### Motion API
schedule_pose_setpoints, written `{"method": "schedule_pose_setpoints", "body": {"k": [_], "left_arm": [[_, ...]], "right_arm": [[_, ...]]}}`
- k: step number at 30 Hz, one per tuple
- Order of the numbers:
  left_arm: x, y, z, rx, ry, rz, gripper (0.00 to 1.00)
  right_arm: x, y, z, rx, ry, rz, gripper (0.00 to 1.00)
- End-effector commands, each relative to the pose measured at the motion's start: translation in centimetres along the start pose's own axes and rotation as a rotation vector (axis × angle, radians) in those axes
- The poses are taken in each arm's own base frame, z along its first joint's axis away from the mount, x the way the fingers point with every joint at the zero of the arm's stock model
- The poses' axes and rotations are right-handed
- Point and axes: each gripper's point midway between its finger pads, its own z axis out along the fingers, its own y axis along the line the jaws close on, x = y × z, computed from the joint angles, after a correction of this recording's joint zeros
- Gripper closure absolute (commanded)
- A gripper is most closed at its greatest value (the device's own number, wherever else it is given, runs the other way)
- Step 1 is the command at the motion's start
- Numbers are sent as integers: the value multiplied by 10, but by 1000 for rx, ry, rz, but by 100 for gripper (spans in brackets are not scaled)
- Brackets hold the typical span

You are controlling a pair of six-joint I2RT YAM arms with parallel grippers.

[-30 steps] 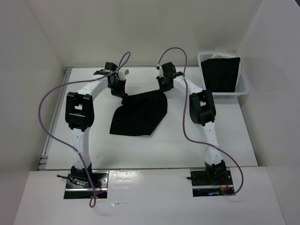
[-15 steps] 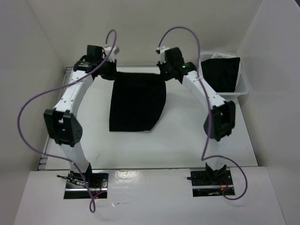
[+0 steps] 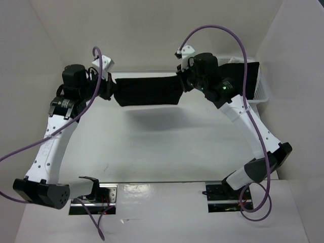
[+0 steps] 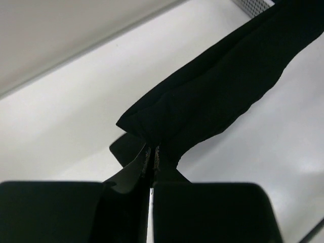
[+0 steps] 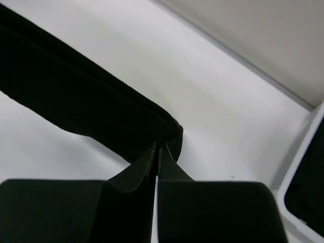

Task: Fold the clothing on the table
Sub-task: Flatten the skirt out

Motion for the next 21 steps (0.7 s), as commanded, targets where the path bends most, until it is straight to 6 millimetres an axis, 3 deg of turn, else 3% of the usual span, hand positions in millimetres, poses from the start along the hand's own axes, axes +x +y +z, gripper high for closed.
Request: {"method": "schedule_pose_setpoints", "body": {"k": [1,2,3,5,7,8,11,13,16,20,21], "left_arm": [[-24,-23,-39,55,-123,108,100],[-19,-32,-54,69,-144,128,100],[-16,-41,-60,99,-150,141,100],[-10,-53,-78,128,-144,164,100],[3,-62,-85,159,-120,151,100],[5,-66,-93,166,-129,170,100],[6,-74,-110,180,-144,195,100],[4,-78,-116,186,-161,205,100],[19,-73,-109,173,-126,184,100],[49,-65,-83,186,-59,146,100],[57,-64,-76,190,-41,135,100]], "right_arm": [[6,16,-39,-91,-2,-57,100],[1,18,-59,-108,-36,-70,100],[11,22,-65,-134,-13,-84,100],[11,31,-90,-185,-44,-85,100],[18,36,-103,-224,-47,-118,100],[12,42,-121,-260,-89,-131,100],[8,49,-145,-332,-144,-144,100],[14,50,-147,-348,-141,-139,100],[27,46,-132,-323,-110,-131,100],[65,46,-84,-312,0,-82,100],[89,47,-64,-307,71,-63,100]]}}
